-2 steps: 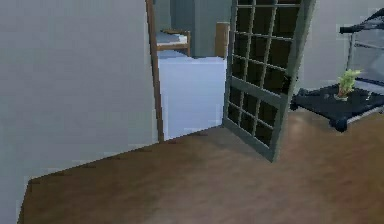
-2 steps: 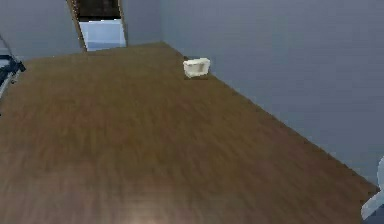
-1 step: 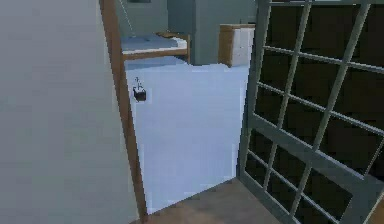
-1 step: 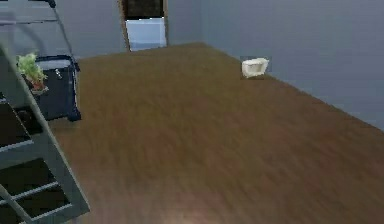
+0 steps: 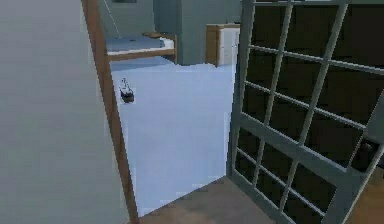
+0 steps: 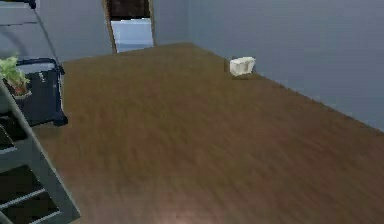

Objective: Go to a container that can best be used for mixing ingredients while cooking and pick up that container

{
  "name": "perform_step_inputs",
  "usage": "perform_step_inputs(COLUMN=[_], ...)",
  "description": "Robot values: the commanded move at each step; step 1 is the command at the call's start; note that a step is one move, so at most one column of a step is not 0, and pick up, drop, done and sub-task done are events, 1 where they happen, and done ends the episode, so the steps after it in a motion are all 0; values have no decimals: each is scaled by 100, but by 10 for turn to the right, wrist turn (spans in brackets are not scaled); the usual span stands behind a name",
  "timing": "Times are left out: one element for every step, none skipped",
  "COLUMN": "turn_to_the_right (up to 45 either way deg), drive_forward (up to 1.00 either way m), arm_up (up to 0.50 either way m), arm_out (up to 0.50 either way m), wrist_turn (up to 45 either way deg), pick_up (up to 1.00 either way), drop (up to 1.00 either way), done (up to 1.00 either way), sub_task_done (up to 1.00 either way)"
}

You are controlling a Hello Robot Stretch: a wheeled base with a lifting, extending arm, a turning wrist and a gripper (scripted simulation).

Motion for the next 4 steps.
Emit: perform_step_inputs(turn_to_the_right=[0,0,-270,0], drive_forward=[100,40,0,30], arm_up=[0,0,0,0], arm_out=[0,0,0,0], wrist_turn=[0,0,0,0], pick_up=[0,0,0,0], drop=[0,0,0,0], done=[0,0,0,0], sub_task_done=[0,0,0,0])
